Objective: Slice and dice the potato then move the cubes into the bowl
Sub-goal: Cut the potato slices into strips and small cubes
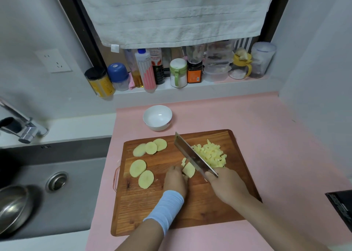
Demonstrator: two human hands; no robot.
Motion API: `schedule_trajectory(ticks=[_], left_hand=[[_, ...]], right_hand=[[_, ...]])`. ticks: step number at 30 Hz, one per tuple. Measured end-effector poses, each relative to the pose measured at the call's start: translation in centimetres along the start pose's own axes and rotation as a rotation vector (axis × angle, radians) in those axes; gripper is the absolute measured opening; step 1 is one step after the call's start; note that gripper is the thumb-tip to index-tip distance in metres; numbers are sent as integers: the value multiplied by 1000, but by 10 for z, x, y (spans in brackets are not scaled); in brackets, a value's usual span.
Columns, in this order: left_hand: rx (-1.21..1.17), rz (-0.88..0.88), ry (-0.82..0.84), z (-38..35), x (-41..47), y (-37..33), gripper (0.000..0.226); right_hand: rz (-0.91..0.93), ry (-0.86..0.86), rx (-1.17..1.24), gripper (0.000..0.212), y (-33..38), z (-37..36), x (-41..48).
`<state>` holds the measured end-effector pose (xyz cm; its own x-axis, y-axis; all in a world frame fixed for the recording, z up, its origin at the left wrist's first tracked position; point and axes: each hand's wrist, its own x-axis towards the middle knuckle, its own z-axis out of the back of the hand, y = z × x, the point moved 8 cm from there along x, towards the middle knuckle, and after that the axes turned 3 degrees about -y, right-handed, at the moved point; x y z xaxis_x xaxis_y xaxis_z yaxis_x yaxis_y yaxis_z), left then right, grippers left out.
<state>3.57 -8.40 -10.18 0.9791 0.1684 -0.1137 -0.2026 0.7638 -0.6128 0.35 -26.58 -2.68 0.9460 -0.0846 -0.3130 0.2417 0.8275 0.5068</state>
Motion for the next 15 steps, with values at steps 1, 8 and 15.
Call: schedule_trajectory(ticks=[1, 8, 15], left_hand=[[-79, 46, 10, -3, 1, -4, 35], [-289, 226, -146, 41, 1, 40, 27], [265, 37, -231, 96, -2, 94, 31]], right_hand=[[6, -6, 3, 34, 1, 2, 2], [29, 58, 16, 33, 14, -9, -1], [16, 188, 33, 36, 29, -54, -7]])
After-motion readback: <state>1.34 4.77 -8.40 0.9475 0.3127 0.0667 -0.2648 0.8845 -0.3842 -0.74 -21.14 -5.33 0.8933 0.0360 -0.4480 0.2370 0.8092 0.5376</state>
